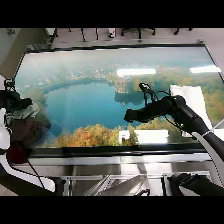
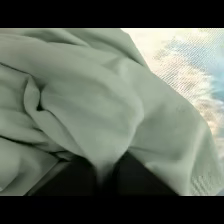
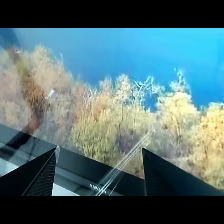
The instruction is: Fold the shirts.
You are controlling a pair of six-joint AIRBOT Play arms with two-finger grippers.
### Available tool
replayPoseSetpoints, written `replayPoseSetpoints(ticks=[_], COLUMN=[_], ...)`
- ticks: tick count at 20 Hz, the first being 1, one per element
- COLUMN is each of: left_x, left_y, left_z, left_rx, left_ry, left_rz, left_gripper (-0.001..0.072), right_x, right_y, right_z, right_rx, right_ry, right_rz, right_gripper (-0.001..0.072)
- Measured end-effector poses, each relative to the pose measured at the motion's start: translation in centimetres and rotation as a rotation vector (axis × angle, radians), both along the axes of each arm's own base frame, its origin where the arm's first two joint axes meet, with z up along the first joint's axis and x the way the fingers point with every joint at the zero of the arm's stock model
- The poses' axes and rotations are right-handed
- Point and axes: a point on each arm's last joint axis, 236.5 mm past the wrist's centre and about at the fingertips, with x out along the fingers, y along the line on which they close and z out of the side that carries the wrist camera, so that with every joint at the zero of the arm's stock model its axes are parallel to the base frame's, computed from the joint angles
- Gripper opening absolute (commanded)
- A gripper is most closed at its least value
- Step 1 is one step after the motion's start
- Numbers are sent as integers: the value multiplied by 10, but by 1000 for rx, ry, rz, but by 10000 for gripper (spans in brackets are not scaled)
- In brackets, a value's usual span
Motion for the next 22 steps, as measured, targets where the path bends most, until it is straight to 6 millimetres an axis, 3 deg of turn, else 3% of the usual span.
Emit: replayPoseSetpoints(ticks=[3, 5, 7, 10, 12, 14, 16, 18, 19, 22], left_x=[12, 30, 48, 59, 53, 37, 12, -19, -36, -83], left_y=[-4, -15, -43, -122, -198, -279, -356, -426, -458, -529], left_z=[14, 55, 116, 203, 247, 275, 282, 269, 255, 200], left_rx=[4, 26, 40, -38, -163, -299, -412, -497, -531, -585], left_ry=[4, -53, -145, -280, -351, -375, -335, -252, -197, -37], left_rz=[-2, -21, -59, -173, -282, -416, -555, -675, -727, -832], left_gripper=[15, 15, 15, 16, 16, 16, 16, 16, 16, 16], right_x=[1, 2, 4, 14, 24, 30, 30, 25, 21, 14], right_y=[1, 2, 4, 4, -3, -19, -41, -64, -73, -101], right_z=[0, 2, 7, 26, 48, 73, 94, 107, 111, 109], right_rx=[5, 12, 21, 44, 61, 74, 79, 70, 61, 3], right_ry=[-3, -5, -13, -62, -117, -169, -201, -207, -203, -181], right_rz=[-3, -6, -7, -14, -25, -54, -92, -123, -136, -163], right_gripper=[577, 577, 578, 578, 578, 579, 578, 579, 578, 579])
